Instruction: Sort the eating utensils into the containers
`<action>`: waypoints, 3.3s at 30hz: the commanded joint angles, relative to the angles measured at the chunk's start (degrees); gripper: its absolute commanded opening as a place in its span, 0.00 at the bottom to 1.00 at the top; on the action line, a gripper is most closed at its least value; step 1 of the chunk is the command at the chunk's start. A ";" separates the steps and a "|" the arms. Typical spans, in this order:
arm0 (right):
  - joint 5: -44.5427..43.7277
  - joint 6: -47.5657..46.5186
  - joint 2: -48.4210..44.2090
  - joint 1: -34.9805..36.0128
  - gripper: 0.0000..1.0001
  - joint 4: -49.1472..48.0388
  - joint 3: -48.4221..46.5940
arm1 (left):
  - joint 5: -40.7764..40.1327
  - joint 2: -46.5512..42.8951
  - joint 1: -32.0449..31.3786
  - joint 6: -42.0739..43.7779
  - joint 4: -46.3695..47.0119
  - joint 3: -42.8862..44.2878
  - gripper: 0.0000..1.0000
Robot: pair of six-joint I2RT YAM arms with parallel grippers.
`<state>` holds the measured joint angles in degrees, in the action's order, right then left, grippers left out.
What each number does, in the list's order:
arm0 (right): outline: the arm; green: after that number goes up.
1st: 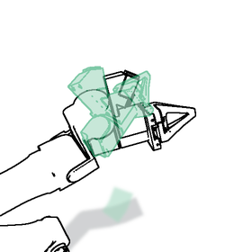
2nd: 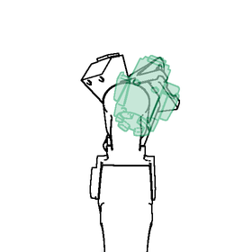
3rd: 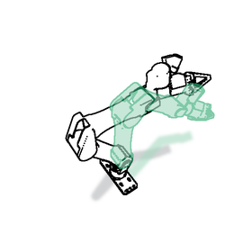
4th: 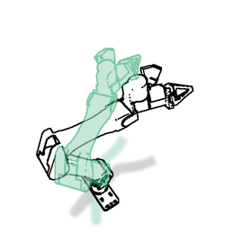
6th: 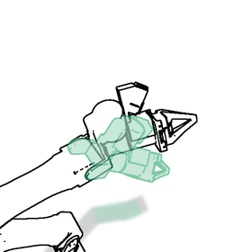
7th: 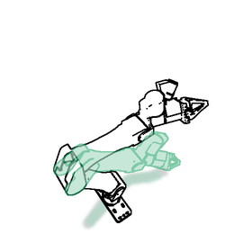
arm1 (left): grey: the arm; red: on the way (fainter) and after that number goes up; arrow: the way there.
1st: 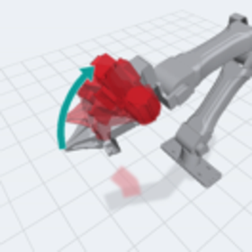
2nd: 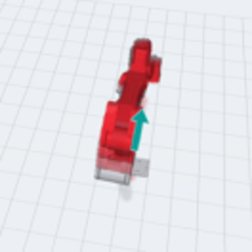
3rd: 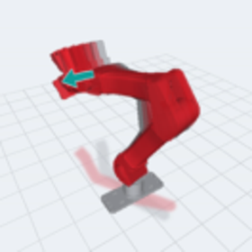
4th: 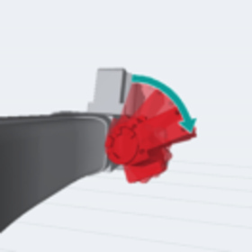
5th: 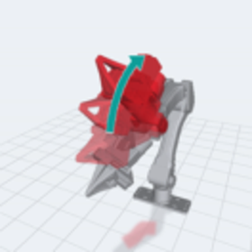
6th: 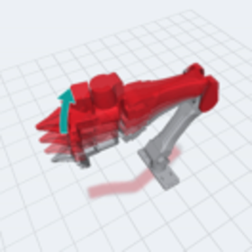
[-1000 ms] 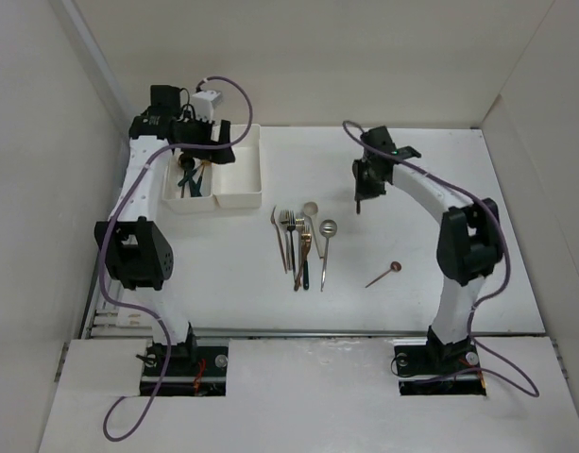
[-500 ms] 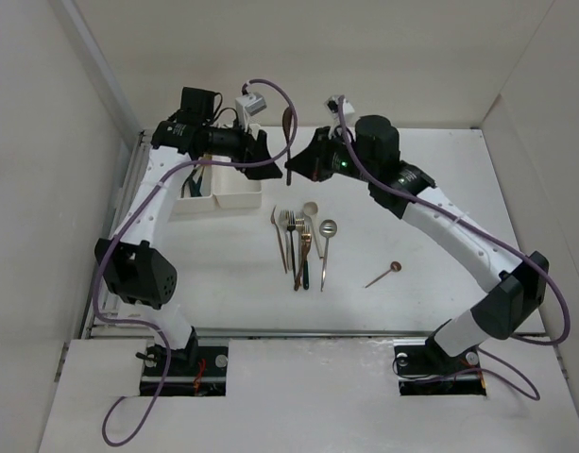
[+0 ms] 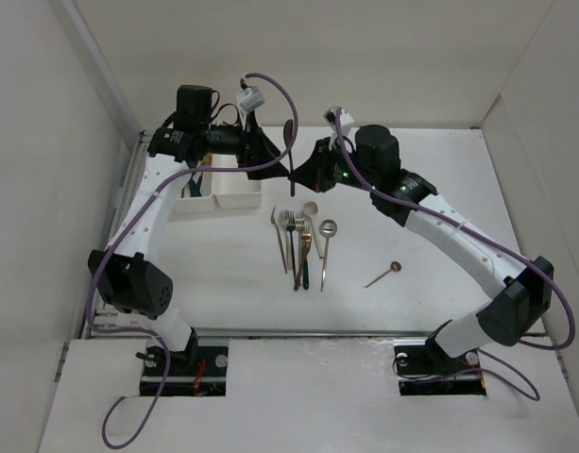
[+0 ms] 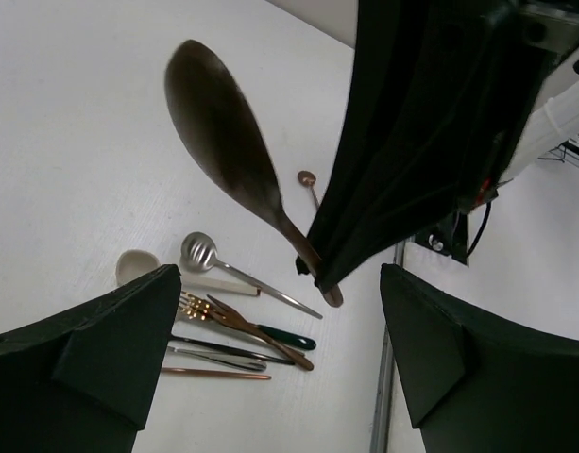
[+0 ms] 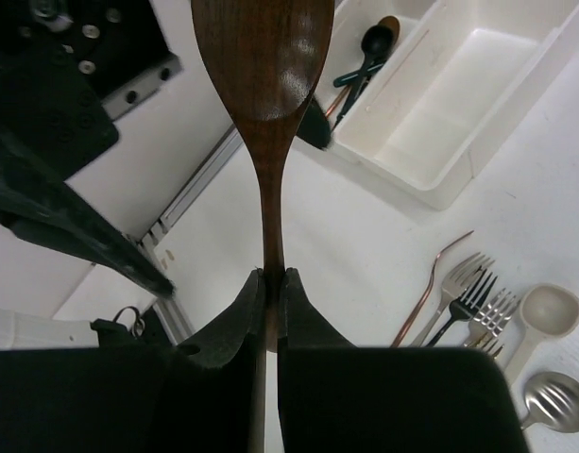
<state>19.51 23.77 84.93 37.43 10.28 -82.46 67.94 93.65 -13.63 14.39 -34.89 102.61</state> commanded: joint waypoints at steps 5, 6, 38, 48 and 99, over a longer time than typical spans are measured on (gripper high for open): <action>0.80 -1.01 -0.12 2.65 0.00 -2.64 -2.70 | -1.68 -2.06 -1.14 -15.97 17.13 -5.22 0.83; 0.80 -1.01 -0.11 3.26 0.00 -2.64 -2.71 | -1.15 -2.06 -1.14 -17.02 17.66 -5.22 0.82; -26.36 12.97 14.82 3.44 0.77 26.45 -4.38 | -83.50 17.96 10.11 -4.37 15.30 0.12 0.00; -30.83 14.90 18.78 3.44 0.72 29.78 -2.27 | -81.74 28.61 11.43 -6.56 11.60 5.76 0.36; -45.16 20.79 8.07 -2.54 0.00 32.95 3.36 | -29.03 -0.48 6.69 6.96 -11.42 3.83 0.78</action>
<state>-19.25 41.89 101.73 34.89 42.24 -73.80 25.30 96.57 -5.17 17.26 -41.65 104.01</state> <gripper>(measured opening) 0.033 0.773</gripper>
